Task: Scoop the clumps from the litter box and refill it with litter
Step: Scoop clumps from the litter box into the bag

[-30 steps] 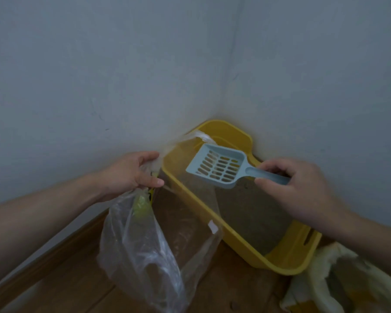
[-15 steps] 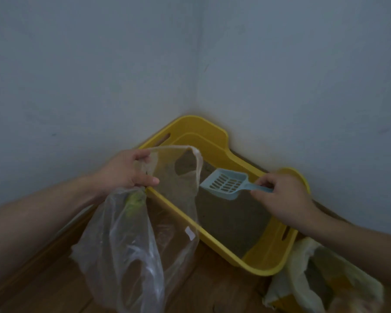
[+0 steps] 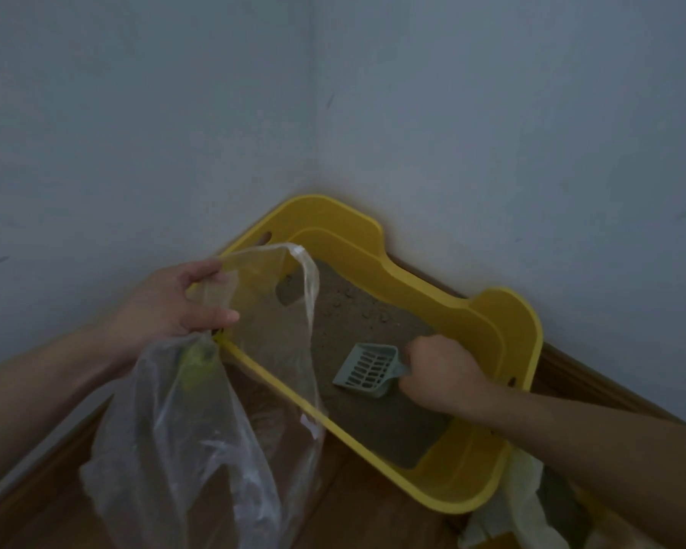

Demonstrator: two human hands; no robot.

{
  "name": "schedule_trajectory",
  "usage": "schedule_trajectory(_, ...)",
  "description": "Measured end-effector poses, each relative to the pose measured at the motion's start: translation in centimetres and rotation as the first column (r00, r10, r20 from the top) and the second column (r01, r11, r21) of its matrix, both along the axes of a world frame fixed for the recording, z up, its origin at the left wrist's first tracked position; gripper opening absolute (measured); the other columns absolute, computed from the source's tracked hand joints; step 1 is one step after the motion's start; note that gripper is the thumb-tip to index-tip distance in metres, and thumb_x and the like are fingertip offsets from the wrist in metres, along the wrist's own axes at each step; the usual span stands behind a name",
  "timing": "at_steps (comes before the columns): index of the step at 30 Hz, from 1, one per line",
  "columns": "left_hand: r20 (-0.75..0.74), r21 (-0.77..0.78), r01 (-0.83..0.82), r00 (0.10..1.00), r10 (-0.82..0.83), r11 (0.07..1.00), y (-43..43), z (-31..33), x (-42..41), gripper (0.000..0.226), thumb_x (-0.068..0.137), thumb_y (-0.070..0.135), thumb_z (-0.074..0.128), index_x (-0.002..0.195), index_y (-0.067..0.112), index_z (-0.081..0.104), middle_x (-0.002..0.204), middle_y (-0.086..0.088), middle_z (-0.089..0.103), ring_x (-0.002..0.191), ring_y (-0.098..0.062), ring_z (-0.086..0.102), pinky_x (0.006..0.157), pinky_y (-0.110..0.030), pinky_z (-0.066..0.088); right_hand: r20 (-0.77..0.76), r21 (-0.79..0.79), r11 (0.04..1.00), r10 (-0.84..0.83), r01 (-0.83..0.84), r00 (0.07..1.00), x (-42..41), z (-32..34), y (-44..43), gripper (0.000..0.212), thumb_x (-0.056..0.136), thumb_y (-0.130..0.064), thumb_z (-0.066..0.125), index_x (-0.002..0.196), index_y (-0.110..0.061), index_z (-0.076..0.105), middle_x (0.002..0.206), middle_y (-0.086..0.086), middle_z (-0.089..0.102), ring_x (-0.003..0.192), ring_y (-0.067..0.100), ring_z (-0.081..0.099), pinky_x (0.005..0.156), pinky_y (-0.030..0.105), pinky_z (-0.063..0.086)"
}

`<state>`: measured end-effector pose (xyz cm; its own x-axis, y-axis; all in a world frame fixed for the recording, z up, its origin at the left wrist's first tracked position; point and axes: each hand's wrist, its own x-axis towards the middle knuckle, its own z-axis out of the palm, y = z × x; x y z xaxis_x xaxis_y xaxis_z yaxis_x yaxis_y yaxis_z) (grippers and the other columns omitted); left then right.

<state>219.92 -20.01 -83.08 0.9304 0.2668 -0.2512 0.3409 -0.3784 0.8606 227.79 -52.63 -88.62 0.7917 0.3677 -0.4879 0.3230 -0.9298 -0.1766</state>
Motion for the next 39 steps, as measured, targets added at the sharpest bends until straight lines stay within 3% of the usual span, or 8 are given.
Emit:
schedule_trajectory(7, 0.039, 0.0, 0.041, 0.998, -0.041, 0.999, -1.1, -0.1, -0.5, 0.106, 0.044, 0.033, 0.096, 0.138, 0.019, 0.049, 0.122, 0.007, 0.06, 0.069, 0.003, 0.059, 0.07, -0.011, 0.047, 0.043, -0.078, 0.996, 0.042, -0.038, 0.998, 1.3, 1.9, 0.1, 0.011, 0.089, -0.018, 0.058, 0.078, -0.018, 0.056, 0.069, -0.003, 0.055, 0.056, 0.006, 0.054, 0.043, 0.02, 0.045)
schedule_trajectory(11, 0.073, 0.024, 0.082, 0.994, -0.084, 0.996, -2.2, 0.2, -0.3, 0.112, 0.039, 0.047, 0.088, 0.14, 0.016, 0.05, 0.121, 0.006, 0.062, 0.084, -0.007, 0.06, 0.097, -0.036, 0.048, 0.16, -0.115, 0.993, -0.013, 0.031, 0.987, 2.5, 2.9, -1.2, 0.029, 0.09, -0.019, 0.057, 0.063, -0.018, 0.046, 0.061, -0.002, 0.05, 0.05, 0.008, 0.047, 0.039, 0.019, 0.033)
schedule_trajectory(18, 0.054, 0.055, 0.144, 0.988, -0.146, 0.988, -3.2, 0.4, 0.2, 0.092, 0.063, 0.007, 0.089, 0.144, 0.011, 0.045, 0.088, -0.004, 0.062, 0.05, 0.005, 0.052, 0.054, -0.008, 0.041, 0.214, -0.079, 0.99, -0.099, 0.119, 0.972, 3.2, 2.5, -2.3, 0.034, 0.091, -0.022, 0.06, 0.062, -0.019, 0.042, 0.059, -0.003, 0.045, 0.048, 0.007, 0.044, 0.037, 0.018, 0.03)
schedule_trajectory(21, 0.055, 0.076, 0.143, 0.988, -0.148, 0.987, -3.5, 0.9, -0.1, 0.088, 0.067, 0.004, 0.086, 0.144, 0.01, 0.044, 0.107, -0.034, 0.061, 0.052, 0.011, 0.053, 0.048, -0.006, 0.039, 0.244, -0.095, 0.987, -0.106, 0.133, 0.964, 3.9, 2.8, -2.4, 0.029, 0.089, -0.022, 0.062, 0.065, -0.018, 0.046, 0.067, -0.001, 0.054, 0.053, 0.008, 0.051, 0.039, 0.02, 0.035)
schedule_trajectory(25, 0.076, -0.019, 0.133, 0.988, -0.131, 0.991, -3.1, 1.1, -0.1, 0.099, 0.055, 0.029, 0.092, 0.141, 0.012, 0.046, 0.099, -0.01, 0.064, 0.058, 0.001, 0.062, 0.049, -0.008, 0.039, 0.239, -0.091, 0.984, -0.129, 0.155, 0.962, 4.7, 1.7, -2.1, 0.025, 0.089, -0.021, 0.063, 0.069, -0.019, 0.05, 0.07, -0.002, 0.057, 0.06, 0.009, 0.058, 0.044, 0.02, 0.045)
schedule_trajectory(29, 0.051, -0.055, 0.051, 0.998, -0.049, 0.997, -2.4, 0.8, 0.0, 0.081, 0.07, -0.007, 0.079, 0.142, 0.003, 0.044, 0.088, 0.001, 0.051, 0.041, 0.002, 0.05, 0.044, -0.009, 0.037, 0.224, -0.077, 0.989, -0.102, 0.122, 0.969, 5.8, 0.6, -1.3, 0.026, 0.09, -0.019, 0.062, 0.067, -0.018, 0.05, 0.069, 0.0, 0.057, 0.06, 0.011, 0.059, 0.046, 0.025, 0.049)
schedule_trajectory(33, 0.076, -0.109, 0.016, 0.997, -0.008, 0.994, -1.2, 0.4, 0.0, 0.093, 0.059, 0.006, 0.088, 0.142, 0.008, 0.047, 0.129, -0.001, 0.06, 0.058, 0.003, 0.061, 0.056, -0.012, 0.049, 0.186, -0.021, 0.994, -0.1, 0.106, 0.978, 6.9, -0.8, 0.2, 0.025, 0.091, -0.019, 0.06, 0.067, -0.015, 0.054, 0.065, 0.0, 0.053, 0.055, 0.011, 0.052, 0.043, 0.023, 0.038)
schedule_trajectory(39, 0.089, -0.191, -0.054, 0.993, 0.073, 0.98, -0.5, 0.0, -0.1, 0.099, 0.055, 0.006, 0.091, 0.143, 0.01, 0.045, 0.132, 0.001, 0.056, 0.068, 0.0, 0.065, 0.065, -0.013, 0.054, 0.151, 0.078, 0.994, -0.089, 0.078, 0.984, 8.0, -3.2, 3.6, 0.019, 0.089, -0.018, 0.061, 0.071, -0.02, 0.055, 0.066, -0.003, 0.051, 0.058, 0.008, 0.047, 0.046, 0.022, 0.028)
